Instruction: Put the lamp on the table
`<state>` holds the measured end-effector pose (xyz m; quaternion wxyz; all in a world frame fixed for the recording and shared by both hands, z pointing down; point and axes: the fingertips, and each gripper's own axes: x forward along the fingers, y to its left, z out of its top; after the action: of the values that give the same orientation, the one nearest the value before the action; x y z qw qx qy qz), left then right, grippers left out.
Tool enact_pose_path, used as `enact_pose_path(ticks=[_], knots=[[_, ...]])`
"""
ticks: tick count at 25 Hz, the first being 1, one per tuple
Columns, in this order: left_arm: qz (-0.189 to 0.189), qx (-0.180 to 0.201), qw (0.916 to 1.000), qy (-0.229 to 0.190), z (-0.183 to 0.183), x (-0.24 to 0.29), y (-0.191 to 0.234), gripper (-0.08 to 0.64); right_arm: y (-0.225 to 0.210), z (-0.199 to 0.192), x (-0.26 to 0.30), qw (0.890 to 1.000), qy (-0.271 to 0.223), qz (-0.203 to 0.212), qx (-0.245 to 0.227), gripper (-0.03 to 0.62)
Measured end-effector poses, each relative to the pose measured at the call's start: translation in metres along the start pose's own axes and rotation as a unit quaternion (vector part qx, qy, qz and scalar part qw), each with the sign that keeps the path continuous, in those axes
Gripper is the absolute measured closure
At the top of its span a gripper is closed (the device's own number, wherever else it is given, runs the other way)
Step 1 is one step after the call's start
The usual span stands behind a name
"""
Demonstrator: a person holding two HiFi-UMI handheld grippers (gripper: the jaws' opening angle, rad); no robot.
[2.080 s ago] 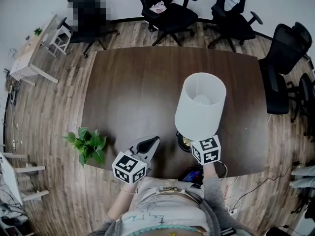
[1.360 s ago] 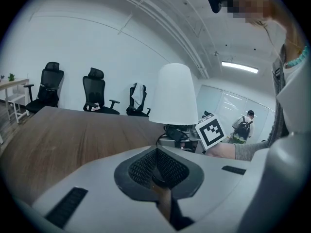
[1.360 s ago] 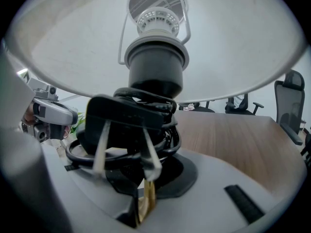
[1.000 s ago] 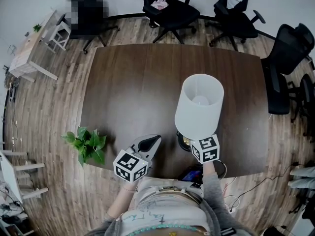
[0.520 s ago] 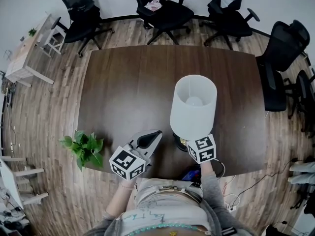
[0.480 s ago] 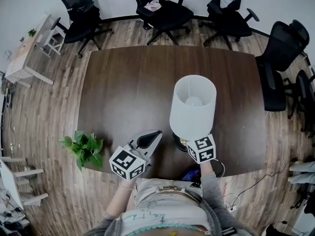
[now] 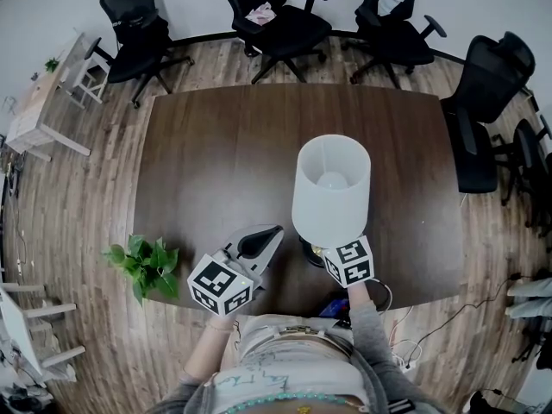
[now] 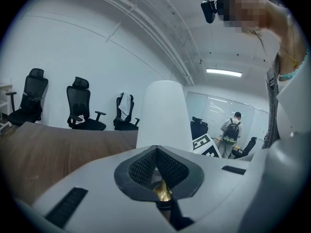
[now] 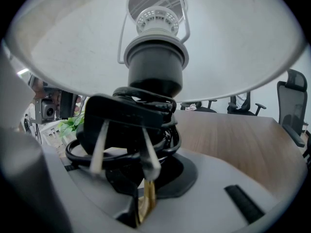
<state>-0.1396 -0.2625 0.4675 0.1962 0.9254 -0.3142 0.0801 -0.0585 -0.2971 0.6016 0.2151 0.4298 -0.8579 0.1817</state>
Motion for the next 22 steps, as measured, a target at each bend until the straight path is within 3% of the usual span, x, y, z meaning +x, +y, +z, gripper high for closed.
enact_pose_path(ticks=[22], knots=[[-0.039,0.032,0.9977,-0.046,0.052,0.017,-0.017,0.548,0.003,-0.001,-0.001,1.000,-0.004,0.006,-0.011,0.558]])
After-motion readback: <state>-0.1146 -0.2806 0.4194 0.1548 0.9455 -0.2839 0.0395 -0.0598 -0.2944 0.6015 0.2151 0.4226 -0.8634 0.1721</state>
